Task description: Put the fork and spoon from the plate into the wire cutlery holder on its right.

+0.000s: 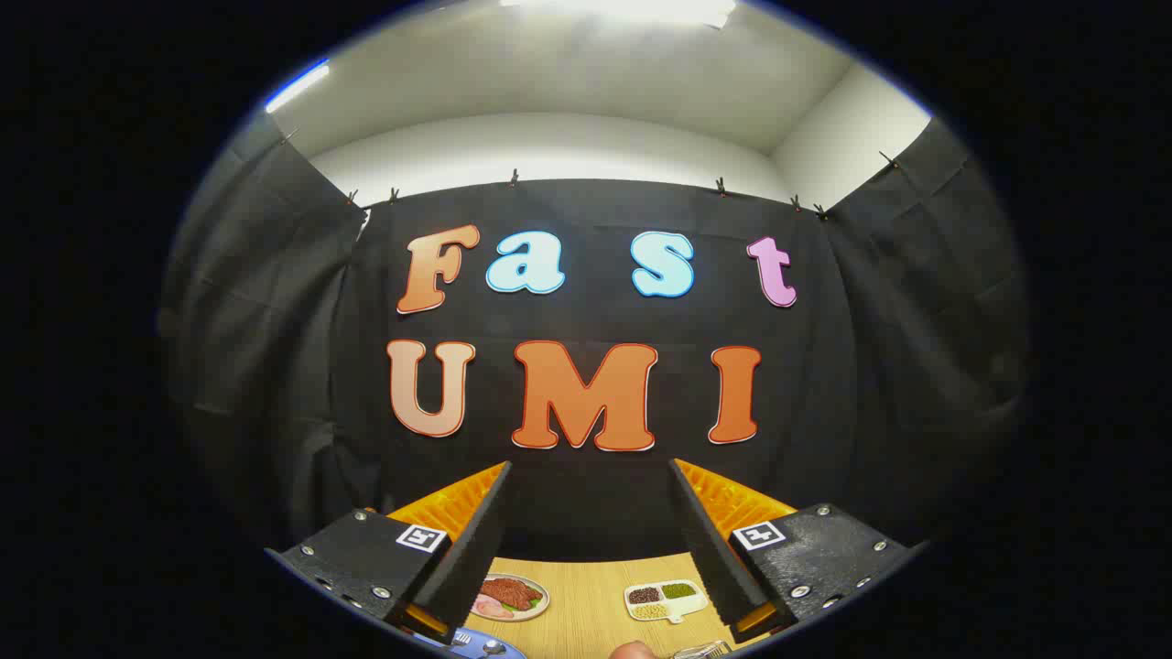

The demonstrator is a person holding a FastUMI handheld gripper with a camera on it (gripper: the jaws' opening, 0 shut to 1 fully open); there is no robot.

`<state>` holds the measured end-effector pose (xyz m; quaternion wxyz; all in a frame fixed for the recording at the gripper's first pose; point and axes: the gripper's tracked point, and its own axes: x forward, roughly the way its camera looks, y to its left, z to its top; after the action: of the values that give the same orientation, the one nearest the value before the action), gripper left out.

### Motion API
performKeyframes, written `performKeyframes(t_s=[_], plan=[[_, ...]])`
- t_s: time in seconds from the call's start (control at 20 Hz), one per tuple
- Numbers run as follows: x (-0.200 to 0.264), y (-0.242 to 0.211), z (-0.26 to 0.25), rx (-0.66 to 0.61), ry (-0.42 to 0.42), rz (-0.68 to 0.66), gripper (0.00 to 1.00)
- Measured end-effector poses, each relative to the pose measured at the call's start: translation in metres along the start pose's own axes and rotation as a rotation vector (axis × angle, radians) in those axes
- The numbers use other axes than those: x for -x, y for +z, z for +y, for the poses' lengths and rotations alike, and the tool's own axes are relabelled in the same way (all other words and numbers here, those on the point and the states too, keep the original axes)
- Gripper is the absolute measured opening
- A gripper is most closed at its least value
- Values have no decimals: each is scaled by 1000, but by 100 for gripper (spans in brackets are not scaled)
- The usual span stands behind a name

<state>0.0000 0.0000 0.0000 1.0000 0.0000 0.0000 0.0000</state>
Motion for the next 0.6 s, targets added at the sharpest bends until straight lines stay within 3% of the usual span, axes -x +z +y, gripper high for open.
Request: performKeyframes(t_s=[0.6], plan=[[-4,3,-12,9,-22,-6,97]])
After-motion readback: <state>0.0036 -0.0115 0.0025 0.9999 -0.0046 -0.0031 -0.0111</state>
